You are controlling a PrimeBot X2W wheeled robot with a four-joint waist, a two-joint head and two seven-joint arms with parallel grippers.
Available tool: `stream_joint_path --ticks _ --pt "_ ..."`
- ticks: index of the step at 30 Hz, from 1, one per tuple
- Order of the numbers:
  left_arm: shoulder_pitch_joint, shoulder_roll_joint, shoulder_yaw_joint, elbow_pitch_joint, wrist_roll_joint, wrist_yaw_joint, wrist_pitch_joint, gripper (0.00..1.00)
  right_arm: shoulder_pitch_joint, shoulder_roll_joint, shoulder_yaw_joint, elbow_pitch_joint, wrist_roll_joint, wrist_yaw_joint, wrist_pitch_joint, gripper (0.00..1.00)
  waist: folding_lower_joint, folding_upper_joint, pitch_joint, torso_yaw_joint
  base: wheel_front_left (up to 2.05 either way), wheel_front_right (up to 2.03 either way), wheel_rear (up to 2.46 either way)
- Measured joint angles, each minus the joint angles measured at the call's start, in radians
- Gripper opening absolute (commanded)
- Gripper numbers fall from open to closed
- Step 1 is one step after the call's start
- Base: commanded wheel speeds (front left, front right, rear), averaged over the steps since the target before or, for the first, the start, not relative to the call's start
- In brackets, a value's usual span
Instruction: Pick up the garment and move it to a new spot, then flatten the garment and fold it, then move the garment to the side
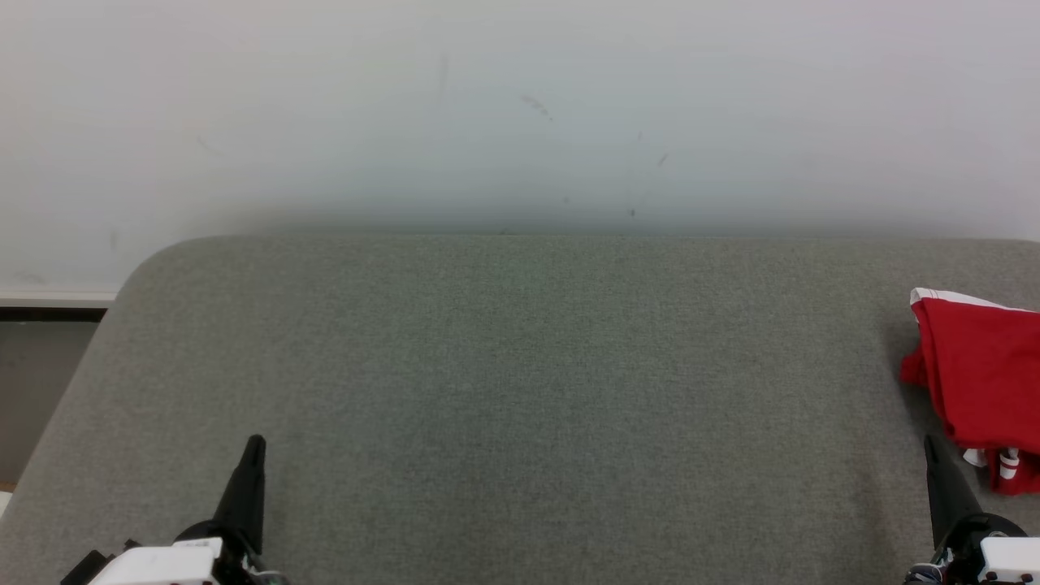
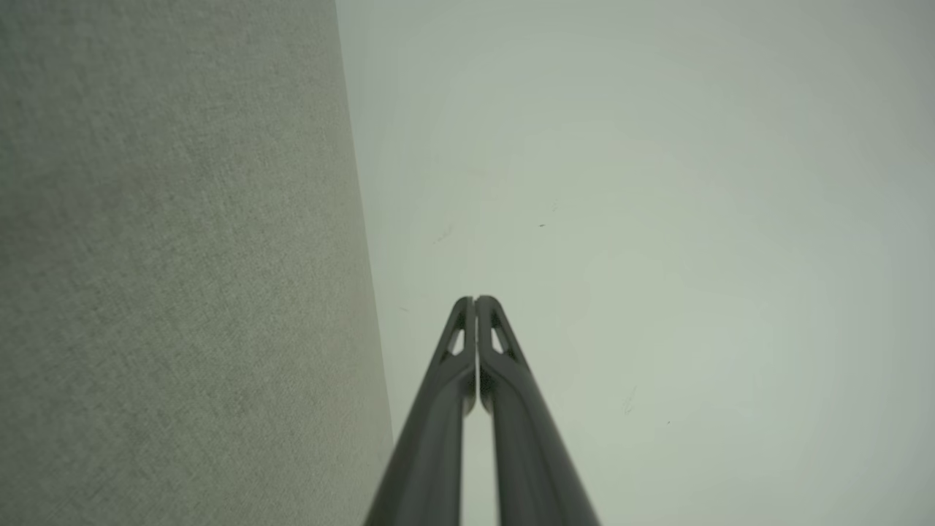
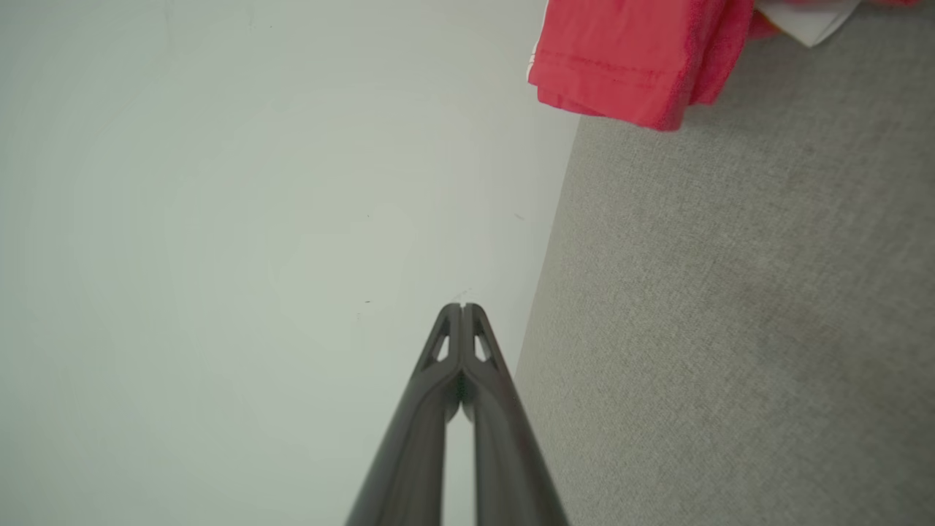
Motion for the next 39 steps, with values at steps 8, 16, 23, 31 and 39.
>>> stream_joint_path --ticks 8,16,23,31,39 --pt "0.000 0.000 0.000 0.000 0.000 0.000 0.000 0.00 0.000 0.000 0.000 0.000 0.000 0.000 0.000 0.00 0.0000 0.0000 0.000 0.000 0.00 0.00 0.00" --pt "0.000 0.000 0.000 0.000 0.000 0.000 0.000 0.00 0.000 0.000 0.000 0.000 0.000 0.000 0.000 0.00 0.0000 0.0000 0.000 0.000 0.00 0.00 0.00" --pt "0.000 0.000 0.000 0.000 0.000 0.000 0.000 0.00 0.000 0.000 0.000 0.000 0.000 0.000 0.000 0.00 0.0000 0.0000 0.000 0.000 0.00 0.00 0.00" --pt "0.000 0.000 0.000 0.000 0.000 0.000 0.000 0.00 0.000 0.000 0.000 0.000 0.000 0.000 0.000 0.00 0.0000 0.0000 0.000 0.000 0.00 0.00 0.00" --pt "0.000 0.000 0.000 0.000 0.000 0.000 0.000 0.00 0.000 0.000 0.000 0.000 0.000 0.000 0.000 0.00 0.0000 0.0000 0.000 0.000 0.00 0.00 0.00"
